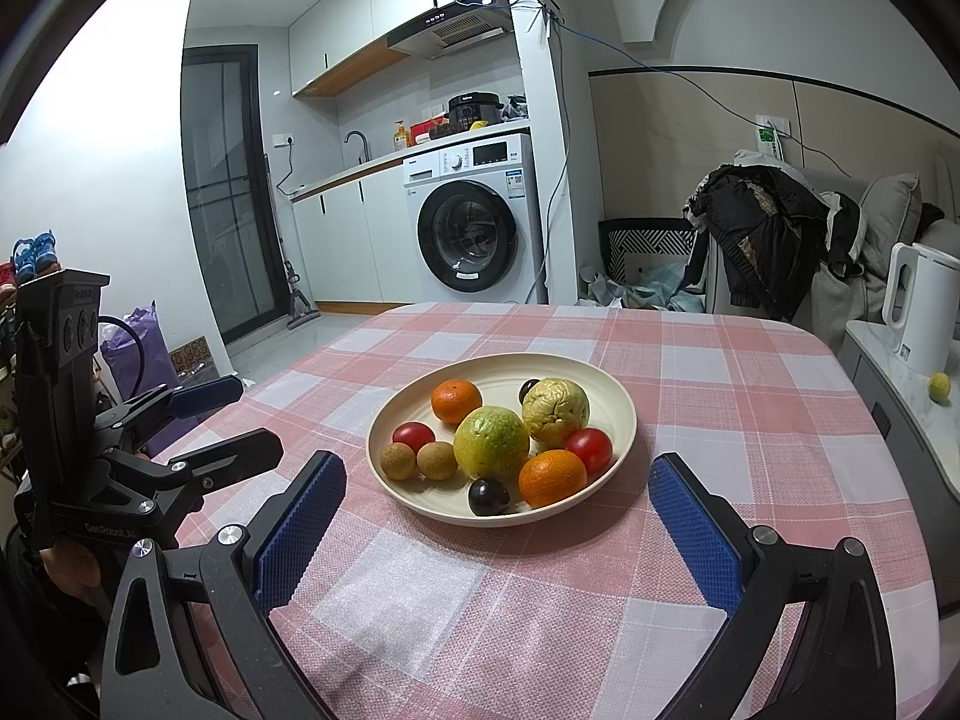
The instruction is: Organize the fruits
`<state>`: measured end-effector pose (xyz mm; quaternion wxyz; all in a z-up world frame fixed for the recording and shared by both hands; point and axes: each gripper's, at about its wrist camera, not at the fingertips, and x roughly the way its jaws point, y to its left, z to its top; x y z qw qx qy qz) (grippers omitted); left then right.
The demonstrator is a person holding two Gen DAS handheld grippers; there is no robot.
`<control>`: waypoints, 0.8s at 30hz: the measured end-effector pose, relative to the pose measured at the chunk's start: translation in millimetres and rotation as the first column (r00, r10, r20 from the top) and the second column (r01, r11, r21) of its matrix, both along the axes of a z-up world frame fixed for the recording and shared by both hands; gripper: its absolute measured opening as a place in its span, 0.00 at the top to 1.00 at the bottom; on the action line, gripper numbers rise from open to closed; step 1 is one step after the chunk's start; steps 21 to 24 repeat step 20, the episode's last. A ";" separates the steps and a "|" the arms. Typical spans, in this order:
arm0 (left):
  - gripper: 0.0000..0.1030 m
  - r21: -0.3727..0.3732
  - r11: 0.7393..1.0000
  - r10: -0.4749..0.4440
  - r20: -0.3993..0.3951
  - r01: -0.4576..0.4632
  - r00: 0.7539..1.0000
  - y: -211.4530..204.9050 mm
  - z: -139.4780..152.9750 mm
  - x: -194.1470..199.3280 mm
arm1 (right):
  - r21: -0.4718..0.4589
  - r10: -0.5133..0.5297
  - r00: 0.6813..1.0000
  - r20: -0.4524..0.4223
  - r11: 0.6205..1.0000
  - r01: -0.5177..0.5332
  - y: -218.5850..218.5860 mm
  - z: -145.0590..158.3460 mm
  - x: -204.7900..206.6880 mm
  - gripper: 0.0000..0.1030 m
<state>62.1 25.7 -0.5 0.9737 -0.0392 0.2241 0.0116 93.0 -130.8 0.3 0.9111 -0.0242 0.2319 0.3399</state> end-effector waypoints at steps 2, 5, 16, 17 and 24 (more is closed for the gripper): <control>0.01 0.000 1.000 0.000 0.000 0.000 1.000 0.0 0.0 -0.1 | 0.000 0.000 1.000 0.000 1.000 0.000 0.0 0.0 0.1 0.00; 0.01 0.000 1.000 0.000 0.001 0.000 1.000 -0.1 0.0 -0.1 | 0.000 0.000 1.000 0.000 1.000 0.000 0.0 0.0 0.1 0.00; 0.01 0.004 1.000 -0.001 0.009 0.001 1.000 -2.2 0.8 1.8 | 0.000 0.000 1.000 0.000 1.000 0.000 0.1 0.1 0.0 0.00; 0.01 0.004 1.000 0.000 0.010 0.000 1.000 -2.1 0.9 1.9 | 0.000 0.000 1.000 0.000 1.000 0.000 0.1 0.1 0.0 0.00; 0.01 0.003 1.000 0.002 0.010 -0.002 1.000 -2.2 0.9 2.8 | 0.000 0.000 1.000 0.000 1.000 0.000 0.1 0.1 0.0 0.00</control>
